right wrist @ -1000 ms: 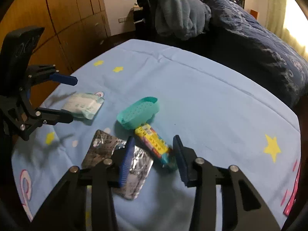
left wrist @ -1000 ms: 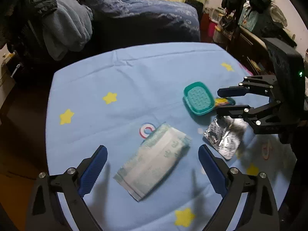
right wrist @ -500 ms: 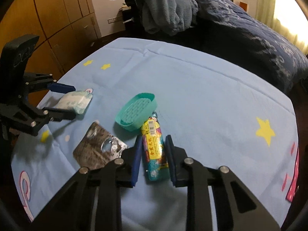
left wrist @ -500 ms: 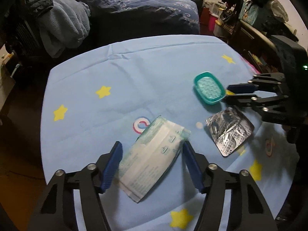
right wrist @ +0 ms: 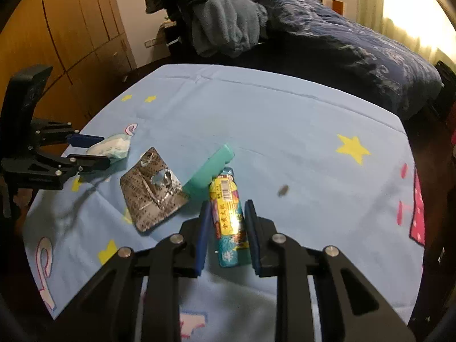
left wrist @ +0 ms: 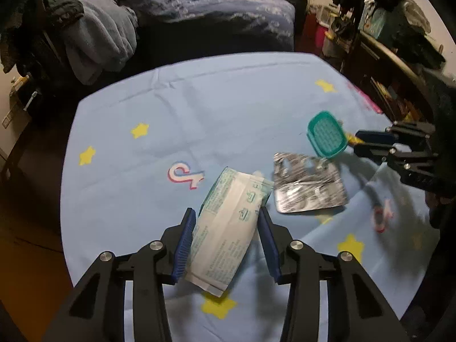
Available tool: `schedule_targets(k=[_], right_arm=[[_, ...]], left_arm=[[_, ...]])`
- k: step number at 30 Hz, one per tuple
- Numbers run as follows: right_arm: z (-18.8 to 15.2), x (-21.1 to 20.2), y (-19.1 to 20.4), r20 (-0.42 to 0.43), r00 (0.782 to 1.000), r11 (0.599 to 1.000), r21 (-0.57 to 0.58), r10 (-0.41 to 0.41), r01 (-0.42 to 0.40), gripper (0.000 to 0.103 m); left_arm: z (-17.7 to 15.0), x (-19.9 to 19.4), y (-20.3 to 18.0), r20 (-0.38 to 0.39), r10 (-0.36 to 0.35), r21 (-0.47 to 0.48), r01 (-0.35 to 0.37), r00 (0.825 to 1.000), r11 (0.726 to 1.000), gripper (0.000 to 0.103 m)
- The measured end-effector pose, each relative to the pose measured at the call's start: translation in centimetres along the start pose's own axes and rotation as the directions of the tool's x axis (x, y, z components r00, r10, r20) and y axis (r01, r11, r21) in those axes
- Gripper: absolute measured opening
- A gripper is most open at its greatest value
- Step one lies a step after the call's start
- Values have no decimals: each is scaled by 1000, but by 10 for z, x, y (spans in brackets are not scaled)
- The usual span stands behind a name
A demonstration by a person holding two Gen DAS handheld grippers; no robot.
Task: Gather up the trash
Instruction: 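Grasp the wet-wipes packet with the left tool while the right tool grasps the striped tube, then carry both items over the white bin and open both tools to drop them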
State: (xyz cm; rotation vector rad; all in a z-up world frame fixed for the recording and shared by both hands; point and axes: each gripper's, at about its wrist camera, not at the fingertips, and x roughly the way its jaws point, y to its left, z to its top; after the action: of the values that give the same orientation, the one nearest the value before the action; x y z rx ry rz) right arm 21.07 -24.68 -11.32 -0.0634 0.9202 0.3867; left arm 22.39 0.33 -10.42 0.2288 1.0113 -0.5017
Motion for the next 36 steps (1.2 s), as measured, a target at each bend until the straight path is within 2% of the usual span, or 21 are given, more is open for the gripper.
schedule_targets(k=[5,9,11,12,18,23,30,36], right_arm=[[-9,-19,-7,30,1000,1000,30,-5,4,25],[-11,-37,-9,75,997,998,49,27,-30,25],[-11,-39,-3,62,997,999,10,-47,46,25],[-12,-39,-1,56,997,998,-4,-56,56,25],[-19,-49,-7,79,996,999,27,-36,34,25],[-24,-69,-23,120,992,997,59,-48,41,25],[-48,-117,-90,204,969,975,202,-138,96,25],[-90,-145,-172,200,942,910,373,-269,181,25]], left_arm=[[2,-17,-9,44,-17,-31,19,999,999,44],[6,-26,-18,69,-20,-30,22,997,999,44],[9,-29,-22,80,-25,-31,28,996,999,44],[11,-29,-24,84,-30,-34,33,996,999,44],[18,-35,-44,105,-56,-30,59,993,998,44],[35,-38,-75,124,-85,11,84,989,996,44],[86,-19,-148,121,-178,92,168,976,982,44],[138,23,-236,66,-271,172,256,960,951,44]])
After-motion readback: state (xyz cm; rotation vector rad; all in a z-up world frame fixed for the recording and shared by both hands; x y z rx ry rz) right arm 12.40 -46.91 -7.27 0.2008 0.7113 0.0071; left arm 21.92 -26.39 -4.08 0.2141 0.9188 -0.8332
